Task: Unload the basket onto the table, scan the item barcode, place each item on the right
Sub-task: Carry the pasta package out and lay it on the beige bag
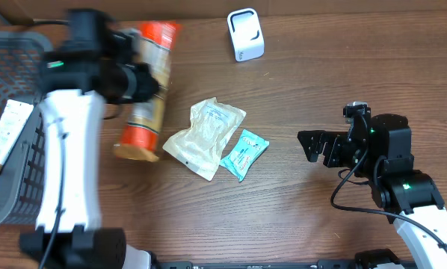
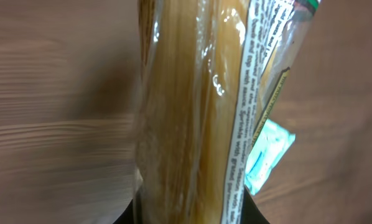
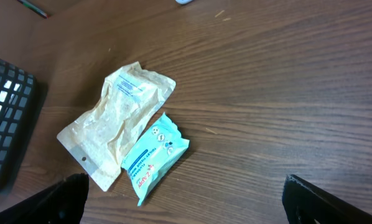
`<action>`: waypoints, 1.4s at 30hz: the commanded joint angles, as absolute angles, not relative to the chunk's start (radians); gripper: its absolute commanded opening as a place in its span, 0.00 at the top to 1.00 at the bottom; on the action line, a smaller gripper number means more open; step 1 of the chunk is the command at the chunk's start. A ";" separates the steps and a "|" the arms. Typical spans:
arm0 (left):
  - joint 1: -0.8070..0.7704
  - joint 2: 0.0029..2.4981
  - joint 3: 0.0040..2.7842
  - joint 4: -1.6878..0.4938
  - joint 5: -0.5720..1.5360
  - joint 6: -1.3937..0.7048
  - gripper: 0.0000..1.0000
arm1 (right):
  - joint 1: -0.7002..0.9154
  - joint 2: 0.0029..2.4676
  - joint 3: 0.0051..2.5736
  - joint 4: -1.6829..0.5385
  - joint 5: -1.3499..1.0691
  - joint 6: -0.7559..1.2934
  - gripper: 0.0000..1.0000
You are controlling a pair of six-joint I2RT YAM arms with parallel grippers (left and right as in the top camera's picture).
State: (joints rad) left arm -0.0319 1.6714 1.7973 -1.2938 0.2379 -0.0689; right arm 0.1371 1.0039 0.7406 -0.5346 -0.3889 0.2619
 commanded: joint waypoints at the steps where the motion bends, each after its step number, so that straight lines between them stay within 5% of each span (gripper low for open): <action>1: -0.143 1.682 1.722 -1.216 0.263 -0.110 0.96 | 0.130 1.002 0.765 -0.529 -0.395 0.257 0.00; 11: -0.383 1.883 1.624 -1.060 0.216 -0.140 0.96 | 0.130 1.002 0.765 -0.529 -0.395 0.257 0.00; 21: -0.447 2.080 1.624 -1.013 0.123 -0.192 0.95 | 0.130 1.002 0.765 -0.529 -0.395 0.257 0.00; 22: -0.448 2.090 1.624 -1.012 0.123 -0.192 0.91 | 0.130 1.002 0.765 -0.529 -0.395 0.257 0.00; 25: -0.450 2.101 1.624 -1.012 0.123 -0.206 0.51 | 0.130 1.002 0.765 -0.529 -0.395 0.257 0.00; 27: -0.449 2.098 1.629 -1.013 0.123 -0.206 0.37 | 0.130 1.002 0.765 -0.529 -0.395 0.257 0.00; 38: -0.428 2.098 2.112 -1.327 0.123 -0.206 0.27 | 0.130 1.002 0.765 -0.529 -0.395 0.257 0.00; 42: -0.367 2.098 2.450 -1.481 0.107 -0.175 0.00 | 0.130 1.002 0.765 -0.529 -0.395 0.257 0.00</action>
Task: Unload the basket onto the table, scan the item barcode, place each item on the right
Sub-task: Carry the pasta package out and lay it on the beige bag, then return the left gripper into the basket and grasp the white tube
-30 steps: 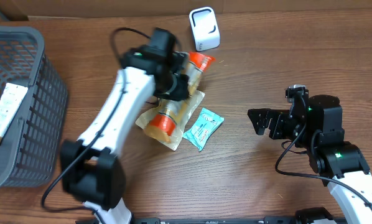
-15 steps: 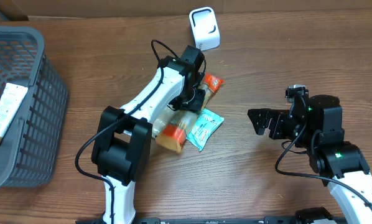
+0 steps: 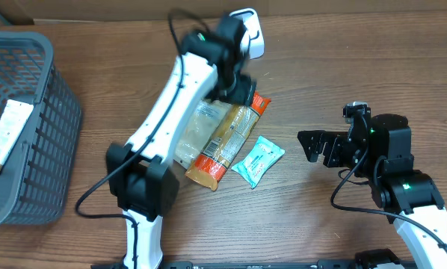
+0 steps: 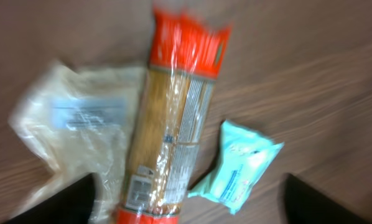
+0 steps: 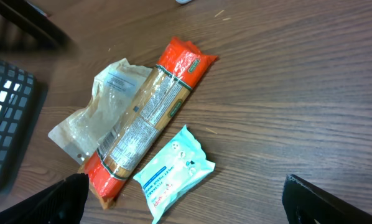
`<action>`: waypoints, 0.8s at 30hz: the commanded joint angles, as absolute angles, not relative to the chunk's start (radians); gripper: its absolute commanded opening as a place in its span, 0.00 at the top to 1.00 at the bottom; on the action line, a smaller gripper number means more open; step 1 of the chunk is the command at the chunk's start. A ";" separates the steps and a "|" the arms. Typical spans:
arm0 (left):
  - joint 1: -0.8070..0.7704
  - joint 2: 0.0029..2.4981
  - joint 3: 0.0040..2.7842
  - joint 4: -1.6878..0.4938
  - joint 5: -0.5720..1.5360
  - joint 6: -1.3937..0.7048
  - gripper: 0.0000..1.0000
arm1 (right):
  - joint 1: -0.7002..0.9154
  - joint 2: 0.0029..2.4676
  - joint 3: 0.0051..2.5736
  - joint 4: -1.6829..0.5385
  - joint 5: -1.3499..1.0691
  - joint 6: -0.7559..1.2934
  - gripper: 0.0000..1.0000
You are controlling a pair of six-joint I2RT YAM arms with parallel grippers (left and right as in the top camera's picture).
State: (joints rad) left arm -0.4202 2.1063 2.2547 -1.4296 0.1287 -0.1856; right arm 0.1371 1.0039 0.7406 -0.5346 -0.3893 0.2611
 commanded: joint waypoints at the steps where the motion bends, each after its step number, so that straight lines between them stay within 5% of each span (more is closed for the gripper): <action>1: -0.345 2.098 2.532 -1.523 0.084 -0.172 0.00 | 0.130 1.002 0.765 -0.529 -0.395 0.257 0.00; 9: -0.007 2.019 2.934 -1.689 -0.011 -0.131 0.00 | 0.130 1.002 0.765 -0.529 -0.395 0.257 0.00; 24: 0.865 1.817 2.608 -1.689 0.095 -0.192 0.01 | 0.130 1.002 0.765 -0.529 -0.395 0.257 0.00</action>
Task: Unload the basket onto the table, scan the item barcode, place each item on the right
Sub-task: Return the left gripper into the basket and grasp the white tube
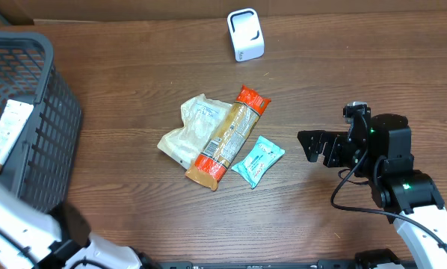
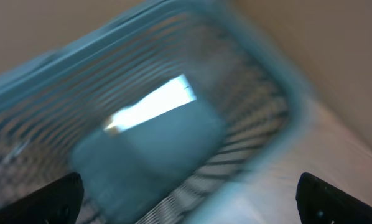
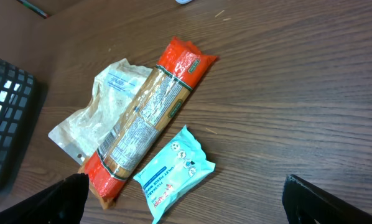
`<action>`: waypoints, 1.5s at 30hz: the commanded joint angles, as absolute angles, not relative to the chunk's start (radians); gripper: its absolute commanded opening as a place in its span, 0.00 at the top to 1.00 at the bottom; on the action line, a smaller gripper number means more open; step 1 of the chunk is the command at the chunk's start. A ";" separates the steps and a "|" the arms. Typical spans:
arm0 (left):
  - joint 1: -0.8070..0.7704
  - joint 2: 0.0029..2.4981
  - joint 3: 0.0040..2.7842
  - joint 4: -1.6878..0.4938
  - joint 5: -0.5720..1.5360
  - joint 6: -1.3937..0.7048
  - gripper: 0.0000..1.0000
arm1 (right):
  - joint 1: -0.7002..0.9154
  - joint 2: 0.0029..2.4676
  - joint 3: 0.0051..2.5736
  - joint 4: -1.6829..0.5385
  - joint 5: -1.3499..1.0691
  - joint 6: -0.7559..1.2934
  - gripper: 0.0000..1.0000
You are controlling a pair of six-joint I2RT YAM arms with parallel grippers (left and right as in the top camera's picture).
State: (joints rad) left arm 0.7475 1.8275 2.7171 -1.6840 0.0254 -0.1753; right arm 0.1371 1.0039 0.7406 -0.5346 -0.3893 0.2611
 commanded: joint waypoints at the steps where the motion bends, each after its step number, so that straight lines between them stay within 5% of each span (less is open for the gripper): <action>1: 0.895 1.818 2.572 -1.686 0.114 -0.191 0.02 | 0.130 1.002 0.765 -0.529 -0.395 0.257 0.00; 21: 0.863 1.915 1.966 -1.151 0.041 0.165 0.05 | 0.130 1.002 0.765 -0.529 -0.395 0.257 0.00; 45: 0.863 2.254 1.949 -0.915 -0.018 0.389 0.04 | 0.130 1.002 0.765 -0.529 -0.395 0.257 0.00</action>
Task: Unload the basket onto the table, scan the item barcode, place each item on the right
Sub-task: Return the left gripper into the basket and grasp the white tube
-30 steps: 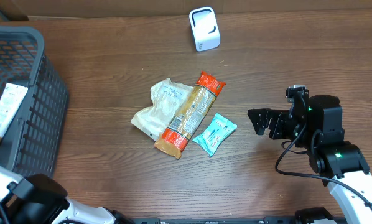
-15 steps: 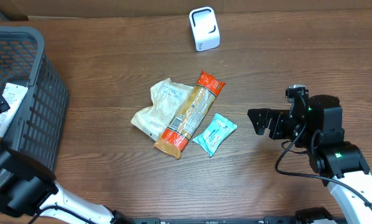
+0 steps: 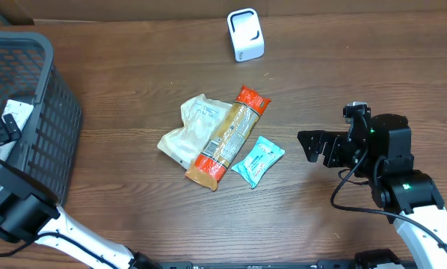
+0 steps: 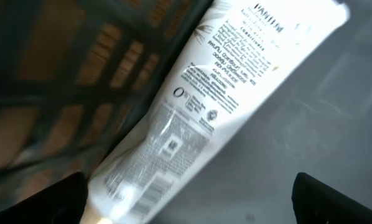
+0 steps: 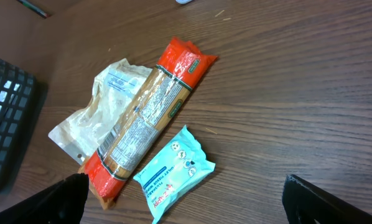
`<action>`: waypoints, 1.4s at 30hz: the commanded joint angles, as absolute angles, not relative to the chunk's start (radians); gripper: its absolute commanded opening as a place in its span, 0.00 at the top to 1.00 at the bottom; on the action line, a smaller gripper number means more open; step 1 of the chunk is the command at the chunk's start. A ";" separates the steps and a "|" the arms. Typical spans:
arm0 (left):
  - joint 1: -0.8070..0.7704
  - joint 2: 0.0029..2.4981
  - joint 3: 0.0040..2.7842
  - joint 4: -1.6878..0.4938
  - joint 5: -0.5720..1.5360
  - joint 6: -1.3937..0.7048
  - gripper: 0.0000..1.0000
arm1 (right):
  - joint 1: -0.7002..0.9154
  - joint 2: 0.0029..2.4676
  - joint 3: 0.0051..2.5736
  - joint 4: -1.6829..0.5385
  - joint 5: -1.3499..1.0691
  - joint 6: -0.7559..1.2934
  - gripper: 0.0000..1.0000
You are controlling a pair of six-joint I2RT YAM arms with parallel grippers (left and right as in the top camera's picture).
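A white Pantene tube (image 4: 223, 118) lies on the floor of the dark grey basket (image 3: 55, 119). Its barcode end points to the lower left in the left wrist view. My left gripper (image 4: 189, 202) is down inside the basket, open, with its fingers either side of the tube's lower end, and in the overhead view it covers most of the tube (image 3: 16, 110). The white scanner (image 3: 246, 35) stands at the back of the table. My right gripper (image 3: 313, 146) hangs open over bare wood on the right, holding nothing.
In the middle of the table a spaghetti pack (image 3: 227, 138) with red ends lies across a cream pouch (image 3: 185, 136). A teal wipes packet (image 3: 259, 161) lies just right of them. The basket's walls stand high around my left gripper.
My left gripper was above the basket with a blurred view of it. Now it is low inside, open over the white tube. The right arm and the table items have not moved.
First my left gripper held the spaghetti pack in the air near the basket. Then the pack lay on the cream pouch mid-table, the gripper open above it and the wipes shifted right. After that the gripper was over the basket, and now it is down at the tube.
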State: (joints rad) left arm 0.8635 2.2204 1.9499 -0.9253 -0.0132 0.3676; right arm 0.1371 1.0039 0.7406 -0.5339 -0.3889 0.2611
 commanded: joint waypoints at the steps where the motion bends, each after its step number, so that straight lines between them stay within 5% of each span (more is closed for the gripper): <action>1: 0.863 2.265 1.949 -0.915 -0.018 0.389 0.05 | 0.130 1.002 0.765 -0.529 -0.395 0.257 0.00; 7: 0.863 2.333 1.949 -0.938 -0.010 0.389 0.06 | 0.130 1.002 0.765 -0.529 -0.395 0.257 0.00; 9: 0.863 2.348 1.949 -0.957 0.001 0.386 0.14 | 0.130 1.002 0.765 -0.529 -0.395 0.257 0.00; 10: 0.863 2.350 1.949 -0.964 0.003 0.381 0.20 | 0.130 1.002 0.765 -0.529 -0.395 0.257 0.00; 11: 0.863 2.351 1.949 -0.970 0.014 0.377 0.38 | 0.130 1.002 0.765 -0.529 -0.395 0.257 0.00; 13: 0.863 2.350 1.949 -0.973 0.036 0.376 0.49 | 0.130 1.002 0.765 -0.529 -0.395 0.257 0.00; 17: 0.863 2.351 1.949 -0.987 0.063 0.328 0.96 | 0.130 1.002 0.765 -0.529 -0.395 0.257 0.00; 31: 0.809 2.303 2.279 -1.267 0.249 0.197 0.96 | 0.130 1.002 0.765 -0.529 -0.395 0.257 0.00; 42: 0.760 1.991 2.563 -1.357 0.474 0.087 0.96 | 0.130 1.002 0.765 -0.529 -0.395 0.257 0.00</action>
